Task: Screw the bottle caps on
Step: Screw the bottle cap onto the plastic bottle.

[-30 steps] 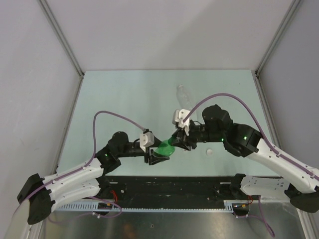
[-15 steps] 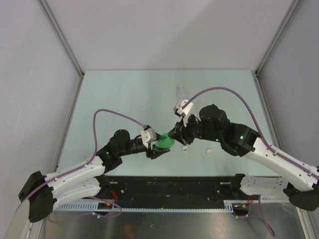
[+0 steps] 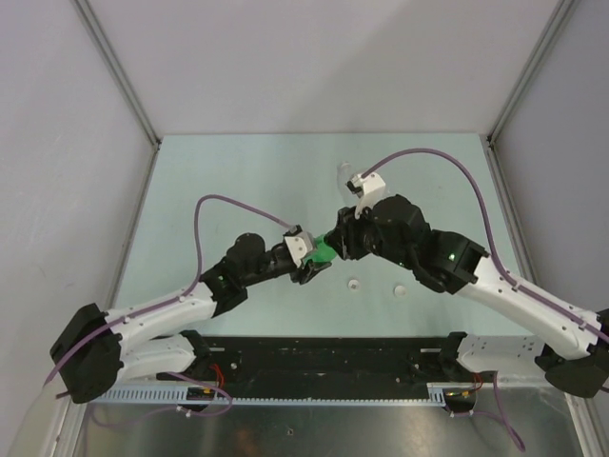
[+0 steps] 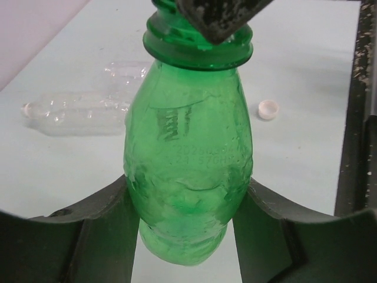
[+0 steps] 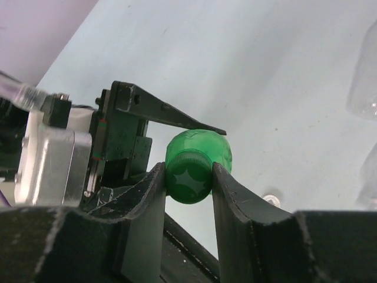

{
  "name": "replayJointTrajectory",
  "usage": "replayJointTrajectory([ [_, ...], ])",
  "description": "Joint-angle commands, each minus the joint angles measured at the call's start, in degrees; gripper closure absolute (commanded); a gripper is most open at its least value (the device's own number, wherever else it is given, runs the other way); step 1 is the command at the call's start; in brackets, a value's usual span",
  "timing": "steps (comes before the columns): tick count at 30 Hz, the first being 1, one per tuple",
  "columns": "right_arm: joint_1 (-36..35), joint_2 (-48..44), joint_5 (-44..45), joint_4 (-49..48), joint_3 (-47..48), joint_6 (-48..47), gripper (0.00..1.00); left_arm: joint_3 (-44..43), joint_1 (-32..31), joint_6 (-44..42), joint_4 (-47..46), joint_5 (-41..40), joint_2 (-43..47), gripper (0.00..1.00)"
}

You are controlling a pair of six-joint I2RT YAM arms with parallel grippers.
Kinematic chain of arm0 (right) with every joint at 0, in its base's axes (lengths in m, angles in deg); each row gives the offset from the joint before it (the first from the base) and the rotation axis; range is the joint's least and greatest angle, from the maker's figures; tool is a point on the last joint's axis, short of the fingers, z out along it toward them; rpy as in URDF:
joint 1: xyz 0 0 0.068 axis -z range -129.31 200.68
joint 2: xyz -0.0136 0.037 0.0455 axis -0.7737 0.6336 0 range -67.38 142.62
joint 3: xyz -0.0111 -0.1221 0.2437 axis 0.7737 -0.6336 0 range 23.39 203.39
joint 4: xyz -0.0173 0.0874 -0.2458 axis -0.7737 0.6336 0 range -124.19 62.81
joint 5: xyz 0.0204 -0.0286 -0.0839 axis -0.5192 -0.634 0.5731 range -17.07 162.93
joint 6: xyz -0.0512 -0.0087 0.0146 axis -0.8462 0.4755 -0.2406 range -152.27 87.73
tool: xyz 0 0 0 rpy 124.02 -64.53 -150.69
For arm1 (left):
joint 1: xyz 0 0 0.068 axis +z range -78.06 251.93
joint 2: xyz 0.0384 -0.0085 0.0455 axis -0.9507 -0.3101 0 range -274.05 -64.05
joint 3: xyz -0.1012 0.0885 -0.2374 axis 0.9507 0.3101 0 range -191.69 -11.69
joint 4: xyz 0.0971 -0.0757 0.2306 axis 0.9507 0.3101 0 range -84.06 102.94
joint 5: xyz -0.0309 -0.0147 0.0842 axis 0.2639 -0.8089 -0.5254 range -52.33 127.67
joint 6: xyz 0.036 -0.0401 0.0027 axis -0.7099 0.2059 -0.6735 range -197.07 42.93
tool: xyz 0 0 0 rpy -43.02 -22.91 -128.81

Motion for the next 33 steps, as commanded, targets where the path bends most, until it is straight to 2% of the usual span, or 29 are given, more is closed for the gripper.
replayJointTrajectory([
  [1, -1.55, 5.33, 1.62, 13.68, -0.94, 8.92, 0.89, -7.42, -1.10, -2.97, -18.79, -2.43, 0.55, 0.98],
  [10, -1.78, 7.18, 10.10, 15.56, -0.87, 9.54, 0.78, -6.79, -1.05, 2.09, -18.53, -4.05, -2.31, 0.98],
  [14, -2.30, 7.30, 11.32, 14.53, -0.87, 6.71, 0.71, -5.90, -1.04, 6.05, -18.41, -5.95, -3.86, 0.98],
  [19, -2.60, 6.65, 10.17, 12.53, -0.87, 4.43, 0.67, -5.22, -1.04, 7.80, -18.34, -5.85, -5.28, 0.98],
  [22, -2.82, 6.12, 10.55, 11.25, -0.87, 3.47, 0.67, -4.99, -1.07, 7.85, -18.39, -3.72, -5.74, 0.98],
  [28, -3.24, 3.76, 13.36, 8.36, -0.91, 2.26, 0.83, -4.00, -1.07, 8.05, -18.39, -1.92, -5.74, 0.98],
  [33, -3.48, -1.03, 12.42, 5.00, -2.51, 0.28, 0.86, -2.25, -1.04, 9.29, -18.39, -2.60, -5.34, 0.98],
])
